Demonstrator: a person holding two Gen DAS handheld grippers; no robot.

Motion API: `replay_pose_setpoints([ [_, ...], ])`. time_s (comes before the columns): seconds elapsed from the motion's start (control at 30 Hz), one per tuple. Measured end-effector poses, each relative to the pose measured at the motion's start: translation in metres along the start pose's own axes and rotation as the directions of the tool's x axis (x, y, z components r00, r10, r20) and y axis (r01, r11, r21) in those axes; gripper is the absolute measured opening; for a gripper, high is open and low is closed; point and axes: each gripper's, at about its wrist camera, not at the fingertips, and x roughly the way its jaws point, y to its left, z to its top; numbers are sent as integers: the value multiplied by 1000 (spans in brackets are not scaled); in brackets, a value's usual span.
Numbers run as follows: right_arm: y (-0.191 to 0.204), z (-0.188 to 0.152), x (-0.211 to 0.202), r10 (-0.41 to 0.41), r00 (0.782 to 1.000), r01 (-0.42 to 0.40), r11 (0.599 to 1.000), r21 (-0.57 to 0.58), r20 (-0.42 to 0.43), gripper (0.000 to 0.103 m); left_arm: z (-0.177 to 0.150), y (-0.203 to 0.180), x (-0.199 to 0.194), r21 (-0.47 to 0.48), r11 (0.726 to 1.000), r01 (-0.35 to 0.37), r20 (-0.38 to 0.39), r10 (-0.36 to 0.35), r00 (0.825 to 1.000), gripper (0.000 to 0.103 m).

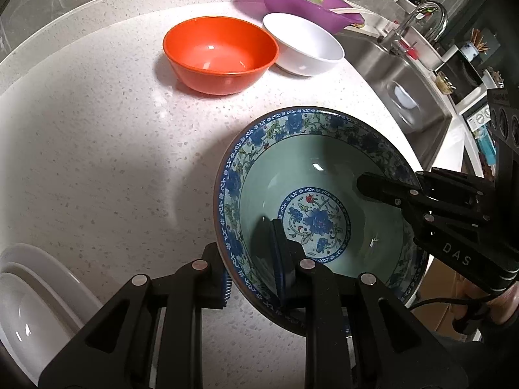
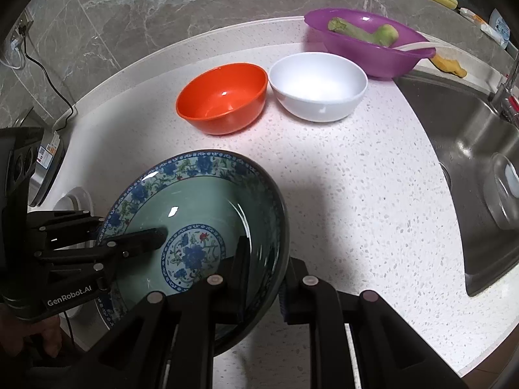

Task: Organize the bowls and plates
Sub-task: 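Lift the patterned bowl with both grippers and carry it over the plate stack, then lower the patterned bowl onto the stack and open both grippers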

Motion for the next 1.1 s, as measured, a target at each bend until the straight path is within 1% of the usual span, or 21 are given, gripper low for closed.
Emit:
replay_pose_setpoints([
  [0.5,-5,-8,13,25,1000,-25,999,-25,9,18,-5,-1,14,-15,1000,-23,14,23,1000,18],
  [0.67,-3,-10,18,26,1000,-26,999,-47,10,17,-5,0,16,-31,999,-19,27,20,999,18],
  [0.8,-1,-13,20,31,999,-31,998,-54,9,18,-5,1,17,-36,999,-10,34,11,999,21],
  [0.87,-1,-14,22,36,999,-36,998,-60,4,19,-6,2,18,-43,999,-11,28,12,1000,32],
  [0.9,0,-14,22,43,999,-43,997,-65,2,21,-6,2,17,-46,999,-5,30,6,1000,47],
  [0.93,1,-15,22,43,999,-42,997,-70,2,21,-6,2,16,-52,999,-2,35,4,999,59],
  [1.0,4,-15,22,45,999,-45,996,-78,5,23,-5,3,10,-64,998,6,46,-3,999,66],
  [1.07,4,-15,21,50,999,-49,995,-81,7,29,-1,5,2,-74,997,14,51,-11,999,70],
  [1.1,4,-14,20,51,999,-50,995,-81,11,37,2,5,-2,-80,997,19,59,-14,998,74],
])
